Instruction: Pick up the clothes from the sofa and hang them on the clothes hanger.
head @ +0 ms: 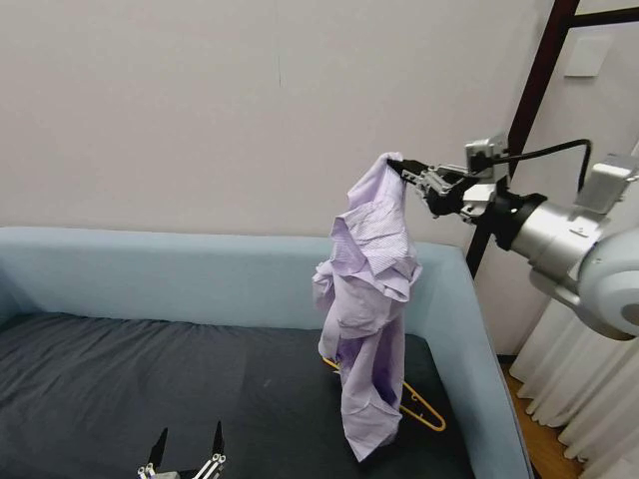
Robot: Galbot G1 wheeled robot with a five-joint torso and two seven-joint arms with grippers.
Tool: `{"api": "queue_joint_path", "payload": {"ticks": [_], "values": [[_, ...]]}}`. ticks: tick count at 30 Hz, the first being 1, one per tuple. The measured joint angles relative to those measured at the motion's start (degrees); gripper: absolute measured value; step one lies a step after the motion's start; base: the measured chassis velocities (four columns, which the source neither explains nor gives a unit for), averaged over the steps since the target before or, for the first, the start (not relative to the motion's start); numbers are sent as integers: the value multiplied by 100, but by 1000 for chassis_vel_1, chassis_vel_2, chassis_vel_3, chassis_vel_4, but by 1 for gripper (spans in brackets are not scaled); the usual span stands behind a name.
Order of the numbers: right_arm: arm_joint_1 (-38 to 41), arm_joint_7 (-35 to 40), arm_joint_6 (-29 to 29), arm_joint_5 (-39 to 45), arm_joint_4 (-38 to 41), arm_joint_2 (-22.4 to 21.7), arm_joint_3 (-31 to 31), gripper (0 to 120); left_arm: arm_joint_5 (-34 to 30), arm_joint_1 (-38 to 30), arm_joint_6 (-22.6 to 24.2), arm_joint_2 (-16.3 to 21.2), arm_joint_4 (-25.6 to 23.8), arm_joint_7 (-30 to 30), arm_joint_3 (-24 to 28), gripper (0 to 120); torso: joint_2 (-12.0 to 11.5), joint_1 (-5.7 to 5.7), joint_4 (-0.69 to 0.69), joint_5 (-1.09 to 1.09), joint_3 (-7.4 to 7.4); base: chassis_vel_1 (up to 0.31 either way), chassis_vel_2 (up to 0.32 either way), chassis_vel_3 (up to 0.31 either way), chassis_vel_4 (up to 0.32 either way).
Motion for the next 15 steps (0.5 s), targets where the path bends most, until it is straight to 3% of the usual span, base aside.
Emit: {"api": "queue_joint_path", "payload": {"ticks": [8, 12, 15], "values": [[-444, -257, 151, -561, -169, 190, -125, 0, 91, 53, 14, -87, -56, 1, 7, 98, 0, 0, 1, 0, 0, 0, 0, 0, 0], [-578, -339, 230, -1036, -371, 570, -553, 0, 144, 120, -18, -157, -64, 0, 5, 98, 0, 0, 2, 0, 1, 0, 0, 0, 0], [-581, -591, 360, -1705, -854, 1259, -1268, 0, 294, 190, -117, -253, -29, -2, 6, 97, 0, 0, 2, -1, 1, 0, 0, 0, 0]]}}
